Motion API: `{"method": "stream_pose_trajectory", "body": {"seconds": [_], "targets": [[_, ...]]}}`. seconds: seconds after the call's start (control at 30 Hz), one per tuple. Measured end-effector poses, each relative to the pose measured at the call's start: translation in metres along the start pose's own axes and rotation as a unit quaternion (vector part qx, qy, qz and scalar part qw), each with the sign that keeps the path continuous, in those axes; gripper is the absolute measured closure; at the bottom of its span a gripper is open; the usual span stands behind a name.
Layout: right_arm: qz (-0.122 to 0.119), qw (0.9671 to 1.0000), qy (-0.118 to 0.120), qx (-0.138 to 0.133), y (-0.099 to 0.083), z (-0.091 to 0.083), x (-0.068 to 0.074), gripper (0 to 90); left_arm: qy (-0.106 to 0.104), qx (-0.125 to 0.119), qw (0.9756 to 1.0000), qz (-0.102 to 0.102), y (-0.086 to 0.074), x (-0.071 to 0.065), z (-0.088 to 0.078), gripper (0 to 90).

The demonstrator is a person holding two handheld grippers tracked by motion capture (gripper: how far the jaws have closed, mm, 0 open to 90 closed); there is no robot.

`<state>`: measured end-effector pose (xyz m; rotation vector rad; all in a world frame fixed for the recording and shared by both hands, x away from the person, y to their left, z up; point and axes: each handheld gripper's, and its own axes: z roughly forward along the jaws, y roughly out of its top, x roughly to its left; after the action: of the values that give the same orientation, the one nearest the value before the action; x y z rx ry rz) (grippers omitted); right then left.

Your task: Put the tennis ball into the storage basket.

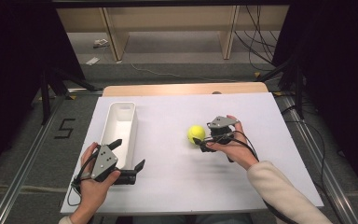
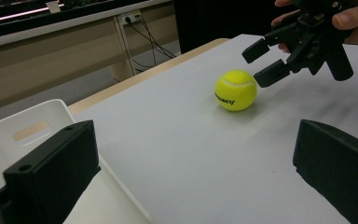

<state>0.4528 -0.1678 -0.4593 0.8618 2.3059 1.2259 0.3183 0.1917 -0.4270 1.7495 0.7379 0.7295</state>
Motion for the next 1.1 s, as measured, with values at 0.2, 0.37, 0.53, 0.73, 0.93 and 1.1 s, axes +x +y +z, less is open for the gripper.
{"method": "stream_pose_trajectory", "body": {"seconds": [0.2,0.37,0.53,0.73,0.93,1.1], "targets": [[0.000,0.9999,0.000,0.010,0.000,0.012,0.000,16.0,0.002,0.003,1.0000,-0.003,0.000,-0.001,-0.001,0.0],[0.000,0.9999,-0.001,0.016,-0.001,0.018,-0.001,16.0,0.000,0.000,1.0000,0.000,0.000,0.000,0.000,0.0],[-0.001,0.9998,-0.003,0.022,-0.001,0.023,-0.003,16.0,0.002,0.003,1.0000,-0.004,0.000,-0.001,-0.001,0.0],[0.000,0.9996,-0.003,0.028,-0.002,0.029,-0.003,16.0,0.002,0.004,1.0000,-0.005,0.000,0.000,-0.001,0.0],[0.000,0.9995,-0.003,0.032,-0.002,0.033,-0.003,16.0,0.002,0.003,1.0000,-0.005,0.000,-0.001,-0.001,0.0],[-0.001,0.9994,-0.001,0.035,-0.002,0.037,-0.001,16.1,0.002,0.003,1.0000,-0.006,0.000,0.000,-0.001,0.0]]}}
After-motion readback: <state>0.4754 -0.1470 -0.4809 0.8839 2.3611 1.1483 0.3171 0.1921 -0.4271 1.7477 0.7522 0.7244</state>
